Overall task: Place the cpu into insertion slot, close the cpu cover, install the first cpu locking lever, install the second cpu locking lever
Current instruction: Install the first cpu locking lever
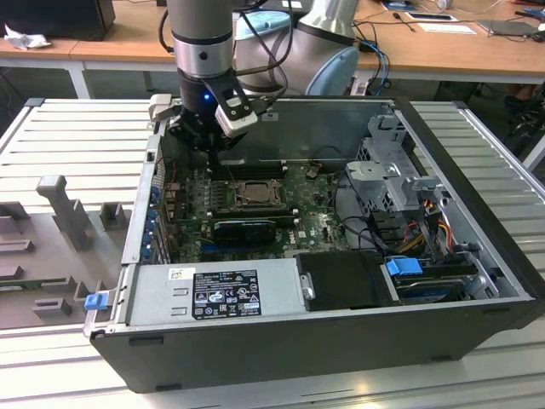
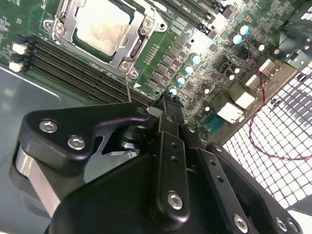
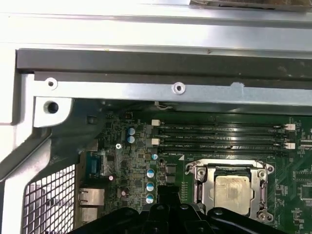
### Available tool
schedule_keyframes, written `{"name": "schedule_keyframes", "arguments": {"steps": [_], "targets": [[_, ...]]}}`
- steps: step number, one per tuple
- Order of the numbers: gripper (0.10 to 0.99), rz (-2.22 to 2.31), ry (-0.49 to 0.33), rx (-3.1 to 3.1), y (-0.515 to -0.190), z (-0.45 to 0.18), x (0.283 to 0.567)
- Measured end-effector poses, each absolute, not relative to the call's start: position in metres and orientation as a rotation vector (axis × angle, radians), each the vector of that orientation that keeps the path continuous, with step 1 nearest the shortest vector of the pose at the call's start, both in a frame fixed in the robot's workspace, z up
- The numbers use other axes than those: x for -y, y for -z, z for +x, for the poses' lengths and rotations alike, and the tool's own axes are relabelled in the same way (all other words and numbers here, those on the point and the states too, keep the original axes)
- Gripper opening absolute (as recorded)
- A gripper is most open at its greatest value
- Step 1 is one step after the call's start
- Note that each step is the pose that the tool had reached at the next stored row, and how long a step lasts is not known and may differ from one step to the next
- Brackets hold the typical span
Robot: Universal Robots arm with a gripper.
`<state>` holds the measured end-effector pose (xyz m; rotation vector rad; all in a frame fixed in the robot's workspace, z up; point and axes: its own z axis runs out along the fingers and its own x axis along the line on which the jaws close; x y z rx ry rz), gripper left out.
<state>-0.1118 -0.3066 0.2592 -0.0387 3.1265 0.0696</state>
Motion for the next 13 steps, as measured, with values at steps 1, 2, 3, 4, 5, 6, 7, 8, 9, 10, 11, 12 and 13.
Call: {"name": "schedule_keyframes", "arguments": {"steps": [1,2,3,4,5,6,7,8,9,10,11,12,13], "targets": [[0.106,-0.039,-0.07,-3.126,-0.259,-0.112,0.305],[0.106,-0.039,-0.07,-3.126,-0.258,-0.112,0.3],[0.106,-0.039,-0.07,-3.126,-0.258,-0.112,0.296],[0.106,-0.039,-0.07,-3.126,-0.258,-0.111,0.293],[0.106,-0.039,-0.07,-3.127,-0.258,-0.109,0.293],[0.106,-0.039,-0.07,-3.126,-0.258,-0.107,0.293],[0.106,-0.039,-0.07,-3.126,-0.258,-0.105,0.292],[0.106,-0.039,-0.07,-3.127,-0.258,-0.104,0.292],[0.106,-0.039,-0.07,-3.127,-0.258,-0.101,0.292],[0.106,-0.039,-0.07,-3.127,-0.258,-0.1,0.292],[0.106,-0.039,-0.07,-3.127,-0.258,-0.099,0.292],[0.106,-0.039,-0.07,-3.127,-0.258,-0.099,0.292],[0.106,-0.039,-0.07,-3.127,-0.258,-0.098,0.292]]}}
